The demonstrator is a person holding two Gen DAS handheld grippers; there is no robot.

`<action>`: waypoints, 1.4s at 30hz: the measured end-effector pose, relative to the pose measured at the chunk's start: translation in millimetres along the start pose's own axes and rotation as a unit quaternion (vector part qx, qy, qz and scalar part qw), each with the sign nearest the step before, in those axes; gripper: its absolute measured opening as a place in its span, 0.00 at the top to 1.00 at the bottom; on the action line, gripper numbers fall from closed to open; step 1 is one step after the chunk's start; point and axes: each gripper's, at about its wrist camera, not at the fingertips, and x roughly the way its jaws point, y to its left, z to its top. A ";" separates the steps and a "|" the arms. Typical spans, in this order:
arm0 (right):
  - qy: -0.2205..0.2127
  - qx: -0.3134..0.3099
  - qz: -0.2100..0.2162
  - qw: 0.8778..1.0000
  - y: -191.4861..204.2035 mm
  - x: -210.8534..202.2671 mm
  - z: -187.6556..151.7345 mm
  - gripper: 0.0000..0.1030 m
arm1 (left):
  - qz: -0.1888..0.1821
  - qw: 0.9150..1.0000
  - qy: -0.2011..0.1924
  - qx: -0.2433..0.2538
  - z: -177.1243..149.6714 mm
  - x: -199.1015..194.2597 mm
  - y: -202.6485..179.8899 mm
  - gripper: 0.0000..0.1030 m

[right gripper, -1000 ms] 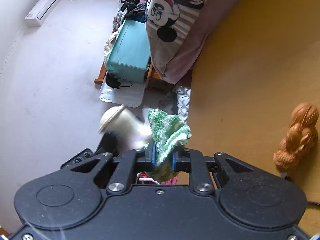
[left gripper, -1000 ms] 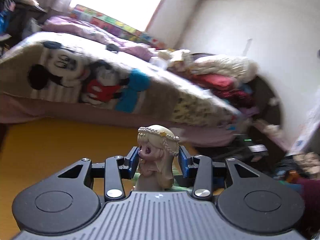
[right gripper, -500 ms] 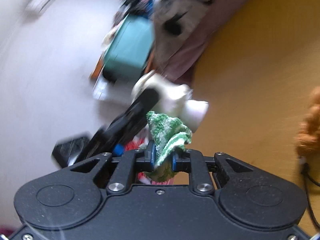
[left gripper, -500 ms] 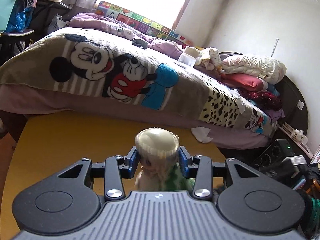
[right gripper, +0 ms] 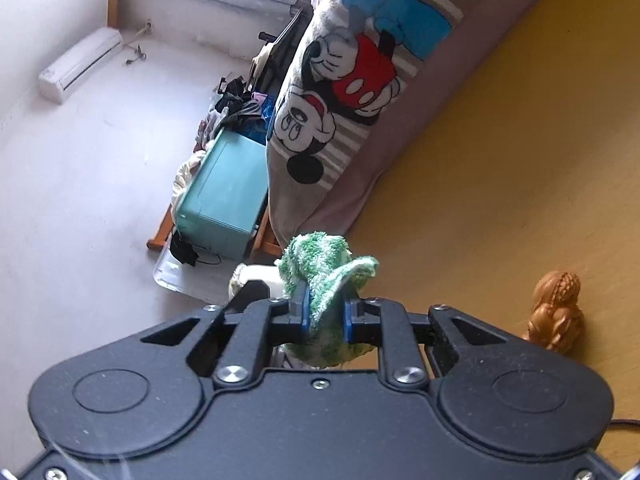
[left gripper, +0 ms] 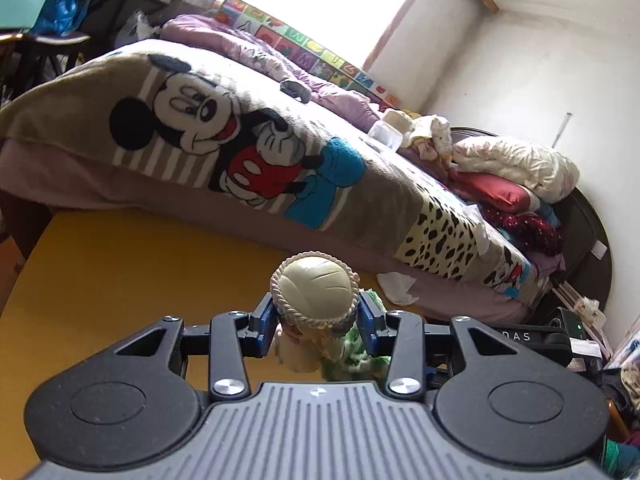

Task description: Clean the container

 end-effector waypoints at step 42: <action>0.066 -0.010 -0.021 0.998 3.5 21.9 -21.6 0.85 | -0.014 0.999 0.009 -0.036 2.8 1.2 11.9 0.62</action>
